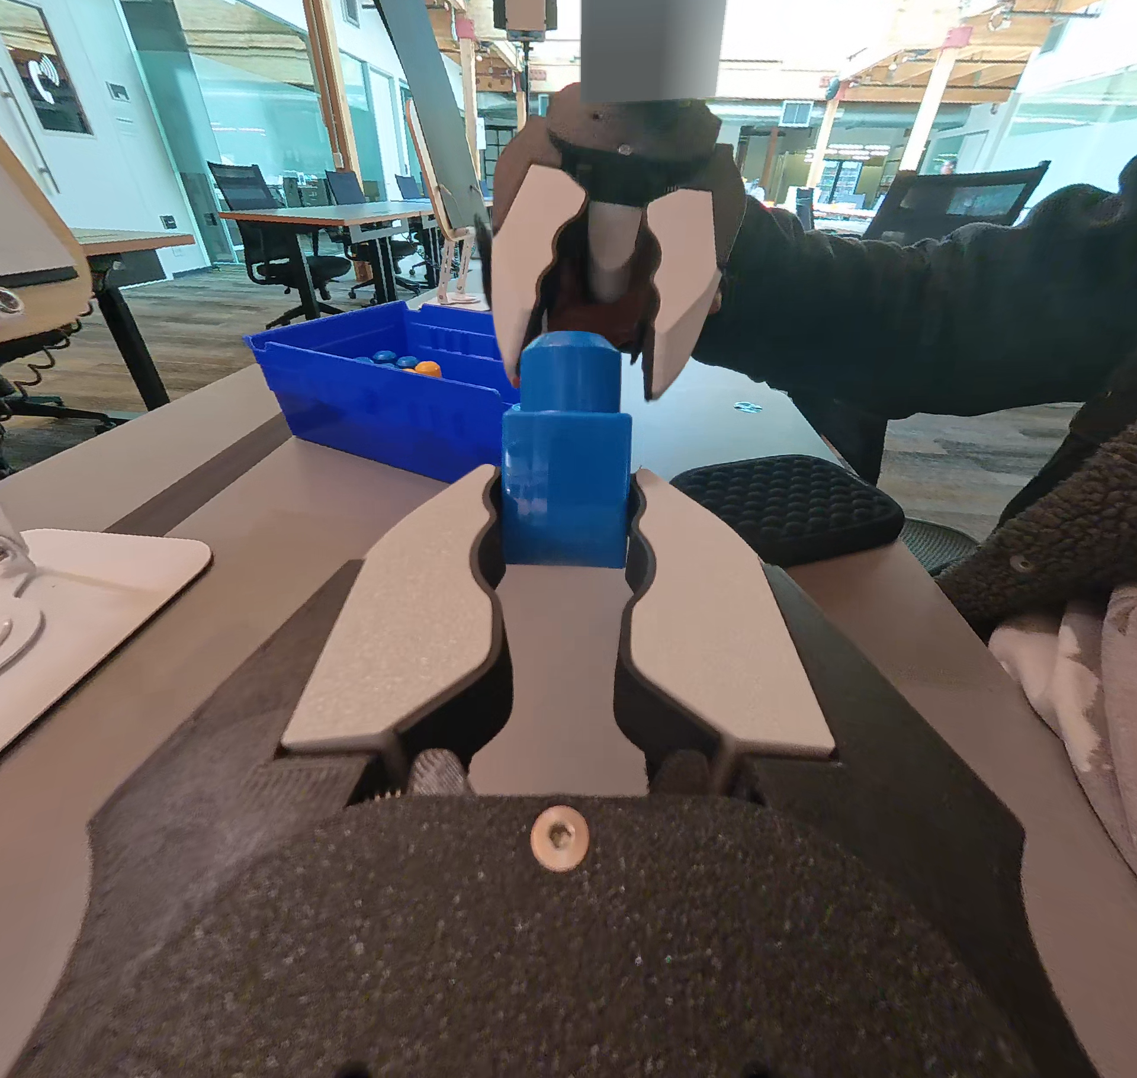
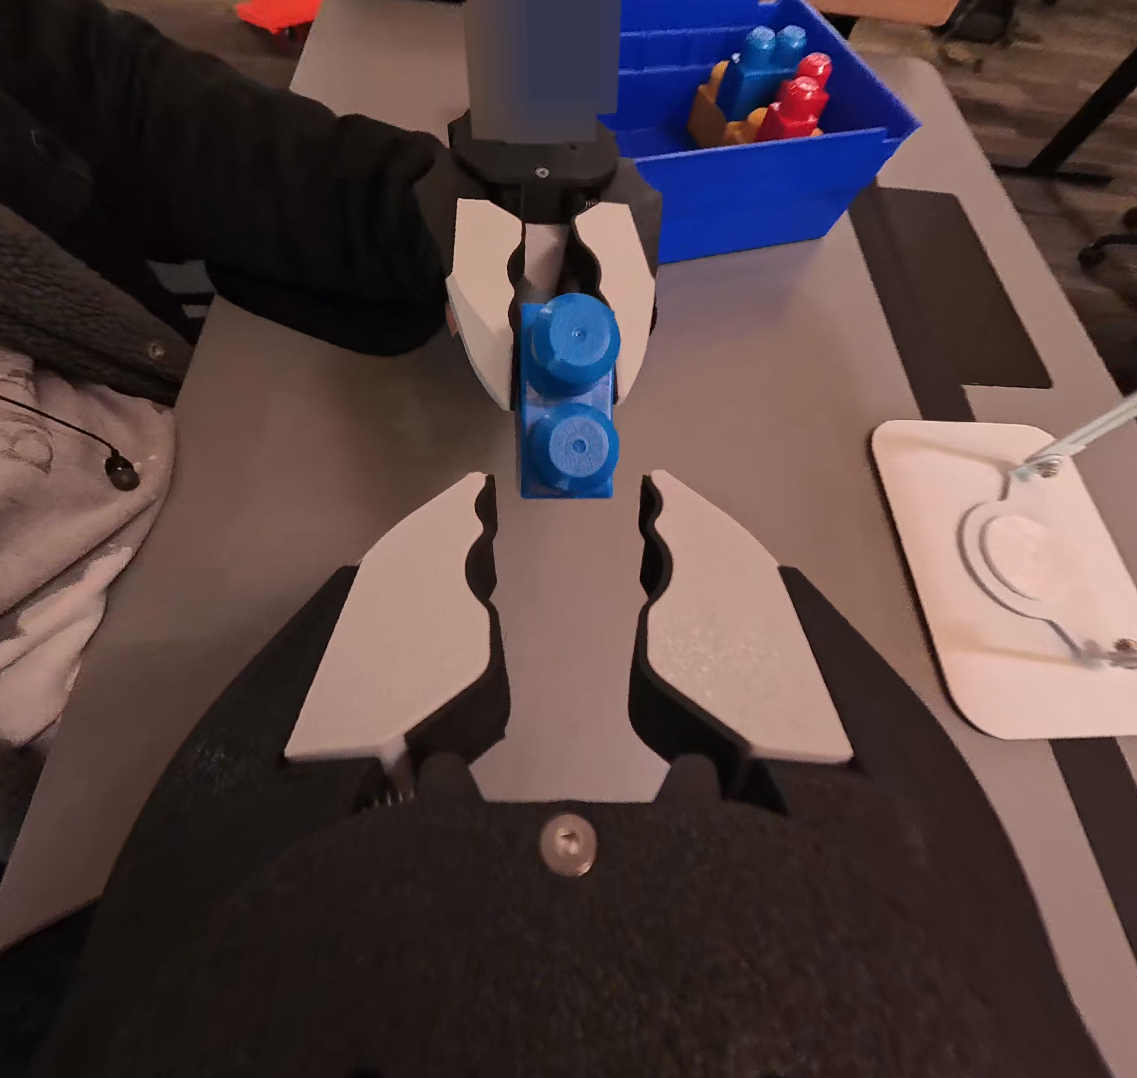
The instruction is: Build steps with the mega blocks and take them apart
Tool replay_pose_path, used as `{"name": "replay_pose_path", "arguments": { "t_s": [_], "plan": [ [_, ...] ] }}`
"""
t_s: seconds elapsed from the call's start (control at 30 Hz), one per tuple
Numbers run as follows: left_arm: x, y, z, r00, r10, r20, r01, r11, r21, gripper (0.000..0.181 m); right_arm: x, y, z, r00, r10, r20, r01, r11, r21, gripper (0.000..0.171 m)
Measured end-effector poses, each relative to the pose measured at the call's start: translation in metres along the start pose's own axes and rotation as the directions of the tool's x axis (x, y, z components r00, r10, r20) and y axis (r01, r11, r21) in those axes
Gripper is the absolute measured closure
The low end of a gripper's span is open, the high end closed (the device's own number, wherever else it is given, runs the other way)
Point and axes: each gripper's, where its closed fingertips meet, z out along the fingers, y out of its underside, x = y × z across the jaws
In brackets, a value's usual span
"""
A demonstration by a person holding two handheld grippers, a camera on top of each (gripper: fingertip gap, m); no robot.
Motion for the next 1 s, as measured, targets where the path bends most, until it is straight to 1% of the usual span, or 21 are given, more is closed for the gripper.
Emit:
{"name": "replay_pose_path", "arguments": {
  "t_s": [0.07,0.2,0.23,0.43,0.53,0.63,0.7,0.77,0.87,1.0],
  "plan": [
    [0.002,0.001,0.002,1.0,0.005,-0.008,-0.005,1.0,-0.007,0.145,-0.002,0.002,0.009,1.0,0.002,0.014,-0.001,1.0,-0.008,0.128],
    [0.004,0.003,0.003,1.0,0.013,-0.015,-0.013,1.0,-0.017,0.144,-0.005,0.001,0.018,0.999,0.0,0.038,0.0,1.0,-0.001,0.139],
    [0.004,0.003,0.003,1.0,0.015,-0.014,-0.016,1.0,-0.02,0.145,-0.005,0.001,0.018,0.999,0.0,0.039,0.0,1.0,-0.003,0.139],
    [0.005,-0.003,0.006,0.999,0.043,0.012,-0.043,0.999,0.002,0.145,-0.005,-0.003,0.007,0.998,-0.004,0.063,0.006,0.999,-0.032,0.14],
    [-0.005,-0.003,0.001,0.995,0.066,0.076,-0.066,0.998,0.004,0.144,0.013,-0.008,-0.02,1.0,-0.023,0.013,0.023,0.998,-0.054,0.14],
    [-0.015,-0.005,-0.004,0.991,0.057,0.119,-0.06,0.998,0.019,0.148,0.047,-0.007,-0.061,0.996,-0.019,-0.091,0.01,0.995,-0.098,0.14],
    [-0.019,-0.005,-0.006,0.987,0.07,0.144,-0.072,0.997,0.013,0.153,0.075,0.0,-0.091,0.984,0.0,-0.18,-0.027,0.989,-0.143,0.14],
    [-0.021,-0.004,-0.006,0.986,0.069,0.153,-0.072,0.997,0.012,0.157,0.103,0.017,-0.119,0.963,0.025,-0.269,-0.082,0.976,-0.203,0.14],
    [-0.023,-0.003,-0.007,0.982,0.079,0.171,-0.081,0.997,0.002,0.163,0.137,0.057,-0.157,0.92,0.067,-0.385,-0.192,0.935,-0.297,0.14],
    [-0.025,-0.003,-0.008,0.98,0.083,0.18,-0.084,0.996,0.002,0.171,0.162,0.119,-0.191,0.865,0.139,-0.481,-0.342,0.866,-0.364,0.14]
  ]
}}
